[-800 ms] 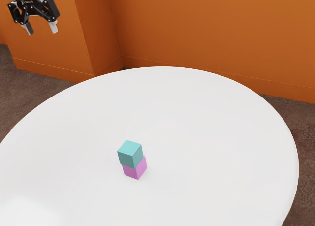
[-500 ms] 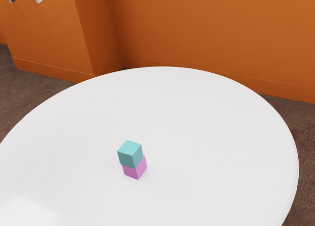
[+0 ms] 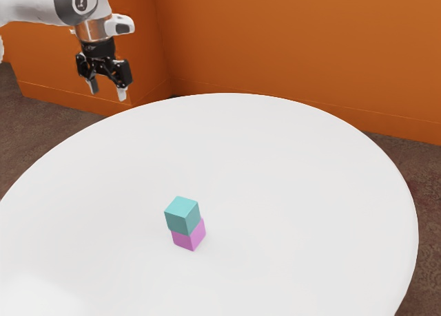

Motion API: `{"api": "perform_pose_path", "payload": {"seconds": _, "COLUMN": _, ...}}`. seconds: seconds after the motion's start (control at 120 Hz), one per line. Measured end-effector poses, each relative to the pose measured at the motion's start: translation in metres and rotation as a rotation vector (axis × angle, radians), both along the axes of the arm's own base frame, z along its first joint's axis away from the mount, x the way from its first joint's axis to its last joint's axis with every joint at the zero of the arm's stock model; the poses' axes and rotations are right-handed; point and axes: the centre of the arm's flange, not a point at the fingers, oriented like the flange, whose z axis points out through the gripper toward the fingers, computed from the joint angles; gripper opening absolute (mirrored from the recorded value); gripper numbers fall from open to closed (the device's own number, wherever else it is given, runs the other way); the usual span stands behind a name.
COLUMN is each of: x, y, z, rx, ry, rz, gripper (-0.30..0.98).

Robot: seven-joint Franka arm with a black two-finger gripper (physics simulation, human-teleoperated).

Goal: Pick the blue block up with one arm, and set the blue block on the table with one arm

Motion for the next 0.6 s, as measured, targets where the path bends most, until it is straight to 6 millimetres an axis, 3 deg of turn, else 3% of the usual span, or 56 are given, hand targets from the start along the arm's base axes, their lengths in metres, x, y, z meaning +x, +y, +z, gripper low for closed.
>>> {"api": "perform_pose_path", "payload": {"seconds": 0.083, "x": 0.006, "y": -0.006, "z": -0.046, "rx": 0.0, "ry": 0.02, "rz": -0.024, "gripper": 0.67}}
{"api": "perform_pose_path", "payload": {"seconds": 0.158, "x": 0.01, "y": -0.033, "z": -0.073, "rx": 0.015, "ry": 0.017, "rz": -0.075, "gripper": 0.67}}
{"api": "perform_pose_path", "payload": {"seconds": 0.217, "x": 0.01, "y": -0.057, "z": -0.089, "rx": 0.052, "ry": 0.013, "rz": -0.11, "gripper": 0.67}}
{"api": "perform_pose_path", "payload": {"seconds": 0.358, "x": -0.019, "y": -0.102, "z": -0.123, "rx": 0.052, "ry": -0.023, "rz": -0.156, "gripper": 0.67}}
{"api": "perform_pose_path", "payload": {"seconds": 0.6, "x": -0.044, "y": -0.151, "z": -0.178, "rx": -0.071, "ry": -0.04, "rz": -0.113, "gripper": 0.67}}
